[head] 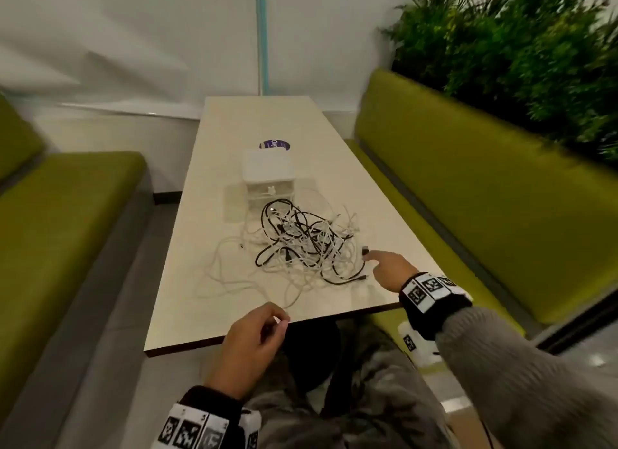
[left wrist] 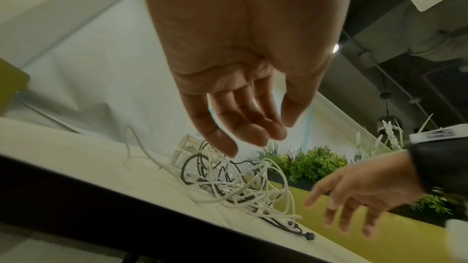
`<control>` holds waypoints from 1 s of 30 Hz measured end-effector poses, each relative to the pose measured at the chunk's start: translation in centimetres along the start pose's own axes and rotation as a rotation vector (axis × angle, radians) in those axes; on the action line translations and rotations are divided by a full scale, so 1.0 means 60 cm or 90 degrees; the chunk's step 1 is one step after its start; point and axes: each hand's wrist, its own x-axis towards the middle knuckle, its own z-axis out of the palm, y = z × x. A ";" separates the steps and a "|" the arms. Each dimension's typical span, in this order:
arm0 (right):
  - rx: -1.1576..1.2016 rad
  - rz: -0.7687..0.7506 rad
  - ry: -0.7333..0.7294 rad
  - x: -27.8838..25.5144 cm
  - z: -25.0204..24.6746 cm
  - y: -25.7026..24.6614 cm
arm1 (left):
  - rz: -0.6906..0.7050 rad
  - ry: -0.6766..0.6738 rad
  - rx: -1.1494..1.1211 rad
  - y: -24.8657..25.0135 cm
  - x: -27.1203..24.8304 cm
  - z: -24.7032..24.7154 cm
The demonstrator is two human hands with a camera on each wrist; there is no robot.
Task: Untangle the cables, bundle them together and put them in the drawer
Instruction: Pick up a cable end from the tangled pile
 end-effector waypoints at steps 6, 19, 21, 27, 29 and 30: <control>-0.189 -0.002 -0.075 0.042 0.017 -0.021 | 0.005 -0.105 0.036 0.018 0.041 0.005; 0.022 -0.206 0.076 0.069 -0.054 0.012 | 0.051 -0.202 0.087 0.083 0.223 0.133; 0.074 -0.247 0.121 0.063 -0.076 0.007 | 0.045 -0.173 0.026 0.092 0.250 0.150; 0.176 -0.209 0.166 0.058 -0.104 -0.001 | -0.040 -0.101 -0.095 0.080 0.291 0.144; 0.200 -0.204 0.168 0.052 -0.099 -0.011 | -0.044 -0.102 -0.075 0.072 0.303 0.134; 0.230 -0.199 0.176 0.050 -0.096 -0.015 | -0.035 -0.110 -0.072 0.069 0.308 0.129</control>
